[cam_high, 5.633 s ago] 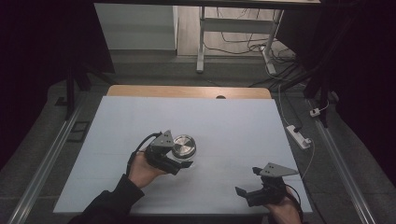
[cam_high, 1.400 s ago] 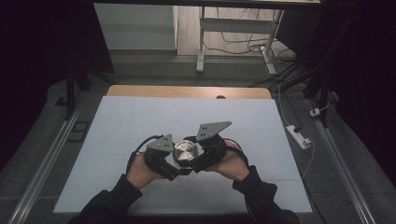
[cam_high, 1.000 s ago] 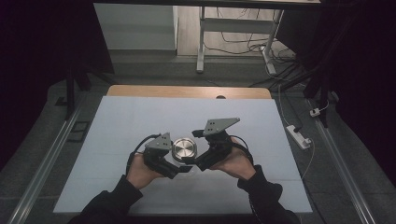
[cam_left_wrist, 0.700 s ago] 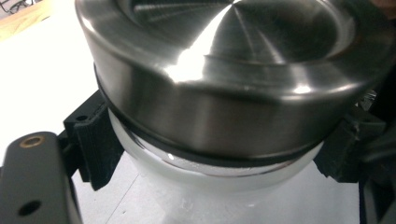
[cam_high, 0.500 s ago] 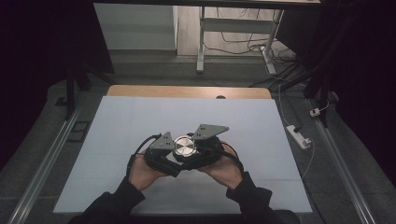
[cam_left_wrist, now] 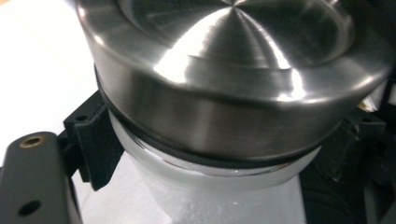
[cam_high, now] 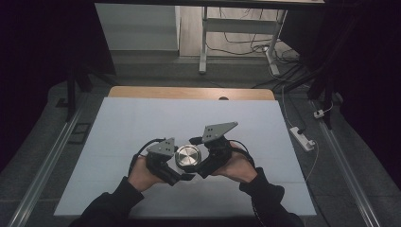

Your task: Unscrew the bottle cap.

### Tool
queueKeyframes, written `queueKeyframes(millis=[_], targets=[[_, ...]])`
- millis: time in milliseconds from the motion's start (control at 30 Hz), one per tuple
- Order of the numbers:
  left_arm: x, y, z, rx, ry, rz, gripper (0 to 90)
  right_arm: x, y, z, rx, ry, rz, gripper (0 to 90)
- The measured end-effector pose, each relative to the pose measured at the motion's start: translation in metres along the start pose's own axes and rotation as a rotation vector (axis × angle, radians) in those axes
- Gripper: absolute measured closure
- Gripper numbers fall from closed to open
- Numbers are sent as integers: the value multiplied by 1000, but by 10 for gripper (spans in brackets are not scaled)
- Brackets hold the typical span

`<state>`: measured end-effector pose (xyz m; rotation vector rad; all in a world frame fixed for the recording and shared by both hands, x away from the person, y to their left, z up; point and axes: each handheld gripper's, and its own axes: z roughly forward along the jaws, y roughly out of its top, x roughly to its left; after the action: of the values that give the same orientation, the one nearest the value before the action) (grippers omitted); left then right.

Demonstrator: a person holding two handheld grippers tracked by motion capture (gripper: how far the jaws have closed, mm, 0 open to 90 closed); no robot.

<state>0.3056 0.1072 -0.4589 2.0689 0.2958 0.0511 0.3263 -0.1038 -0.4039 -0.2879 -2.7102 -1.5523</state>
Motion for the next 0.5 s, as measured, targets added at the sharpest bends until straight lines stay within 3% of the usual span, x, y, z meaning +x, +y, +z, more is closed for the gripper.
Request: queueKeyframes(millis=[100, 133, 167, 233, 267, 300, 467, 500], targets=[[3, -2, -3, -10, 75, -49, 153, 2, 5, -6, -20, -64, 42, 7], [4, -2, -4, -10, 130, -79, 154, 3, 7, -7, -20, -103, 43, 7], [4, -2, -4, -13, 151, -91, 154, 5, 8, -7, -15, -148, 46, 11], [4, -2, -4, -9, 171, -97, 154, 10, 10, -5, -8, -217, 57, 29], [3, -1, -3, -4, 189, -101, 154, 10, 10, -5, -8, -217, 57, 29], [-1, 1, -1, 7, 218, -103, 154, 15, 11, 1, 2, -271, 55, 42], [-6, 4, 3, 9, 232, -106, 154, 22, 8, 17, 33, -347, 33, 86], [-6, 5, 2, 6, 225, -104, 154, 22, 8, 18, 44, -357, 26, 152]])
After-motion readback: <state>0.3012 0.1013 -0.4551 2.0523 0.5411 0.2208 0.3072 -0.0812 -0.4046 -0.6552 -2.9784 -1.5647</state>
